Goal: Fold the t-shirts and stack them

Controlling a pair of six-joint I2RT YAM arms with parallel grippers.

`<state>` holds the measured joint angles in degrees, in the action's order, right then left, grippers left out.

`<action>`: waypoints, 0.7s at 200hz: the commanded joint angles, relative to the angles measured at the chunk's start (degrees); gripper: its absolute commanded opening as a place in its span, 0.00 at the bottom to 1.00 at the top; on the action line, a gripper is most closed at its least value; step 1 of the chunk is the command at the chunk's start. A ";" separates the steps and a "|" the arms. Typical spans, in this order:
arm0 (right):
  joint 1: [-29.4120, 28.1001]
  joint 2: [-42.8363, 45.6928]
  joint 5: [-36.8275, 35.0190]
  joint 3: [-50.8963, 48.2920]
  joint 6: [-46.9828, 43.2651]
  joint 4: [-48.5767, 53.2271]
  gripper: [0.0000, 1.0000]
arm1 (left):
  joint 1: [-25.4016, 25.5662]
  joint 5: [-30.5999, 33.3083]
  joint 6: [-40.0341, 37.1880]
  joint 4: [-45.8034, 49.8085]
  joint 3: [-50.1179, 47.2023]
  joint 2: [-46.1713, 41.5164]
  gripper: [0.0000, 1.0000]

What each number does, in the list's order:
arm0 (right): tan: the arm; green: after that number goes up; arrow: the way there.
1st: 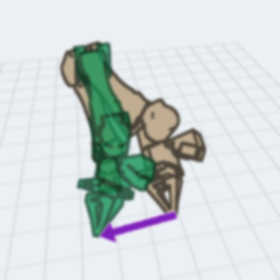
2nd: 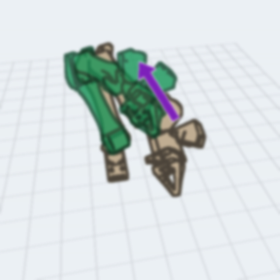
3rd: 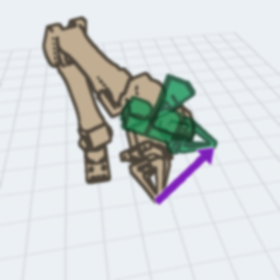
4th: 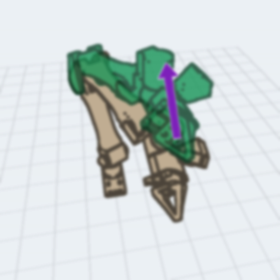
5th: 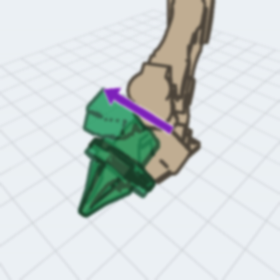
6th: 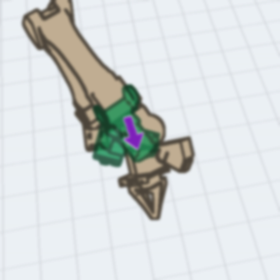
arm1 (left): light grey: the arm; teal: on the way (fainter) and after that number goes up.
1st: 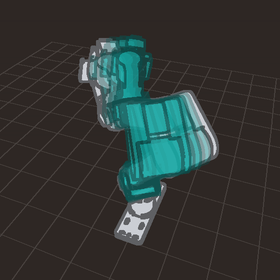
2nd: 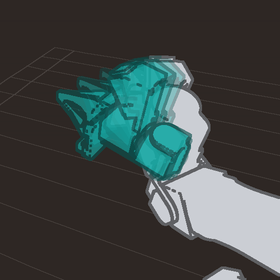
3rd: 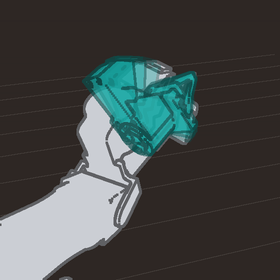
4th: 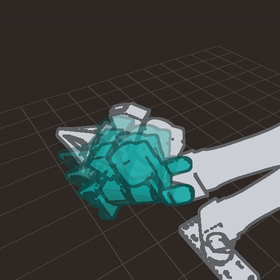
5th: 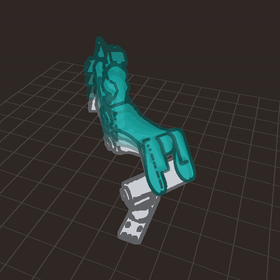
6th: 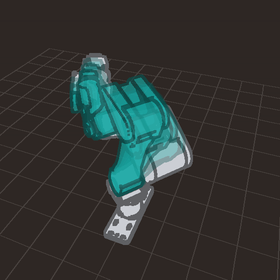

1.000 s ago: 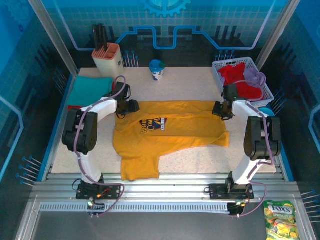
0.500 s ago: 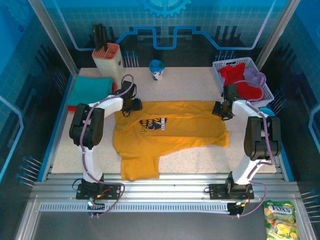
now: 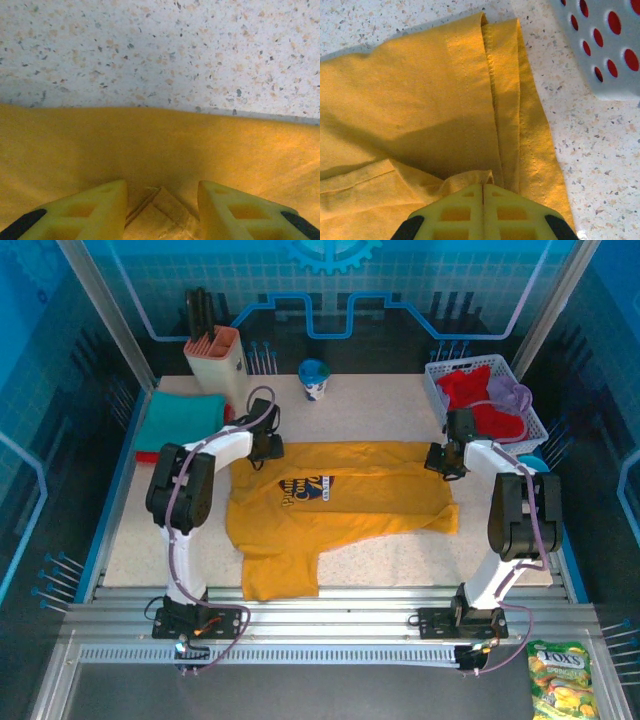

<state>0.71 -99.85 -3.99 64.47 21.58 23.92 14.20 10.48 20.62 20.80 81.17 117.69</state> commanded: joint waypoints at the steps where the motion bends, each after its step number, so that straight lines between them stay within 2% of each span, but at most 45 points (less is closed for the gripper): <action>1: 0.20 0.68 1.00 -0.22 -0.43 -0.02 0.00 | 0.91 2.50 0.20 4.01 2.08 1.62 0.41; 31: 0.18 0.82 0.92 -0.29 -0.49 -0.11 0.00 | 1.09 3.96 0.61 5.60 2.35 1.84 0.40; 38: 0.22 0.83 0.92 -0.31 -0.49 -0.12 0.00 | 1.14 4.24 0.65 5.88 2.26 1.70 0.35; 58: 0.18 0.63 1.14 -0.31 -0.39 -0.19 0.00 | 1.18 4.35 0.93 5.45 1.80 0.88 0.32; 67: 0.21 0.57 1.17 -0.31 -0.32 -0.27 0.00 | 1.18 4.30 0.92 5.76 2.31 1.04 0.26; 89: 0.20 0.57 1.18 -0.31 -0.32 -0.28 0.00 | 1.36 4.46 0.96 6.79 3.61 1.77 0.19; 105: 0.21 0.56 1.02 -0.22 -0.44 -0.20 0.00 | 1.53 4.94 1.07 7.76 4.25 1.76 0.17; 118: 0.24 0.69 1.07 -0.22 -0.41 -0.13 0.00 | 1.93 5.99 1.18 8.79 4.45 0.97 0.10; 140: 0.20 0.74 0.95 -0.22 -0.35 -0.08 0.00 | 2.69 7.83 1.47 10.76 4.50 -1.57 0.07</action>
<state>0.71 -99.85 -3.84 64.47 21.58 23.92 15.66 15.29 21.08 27.27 84.25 118.45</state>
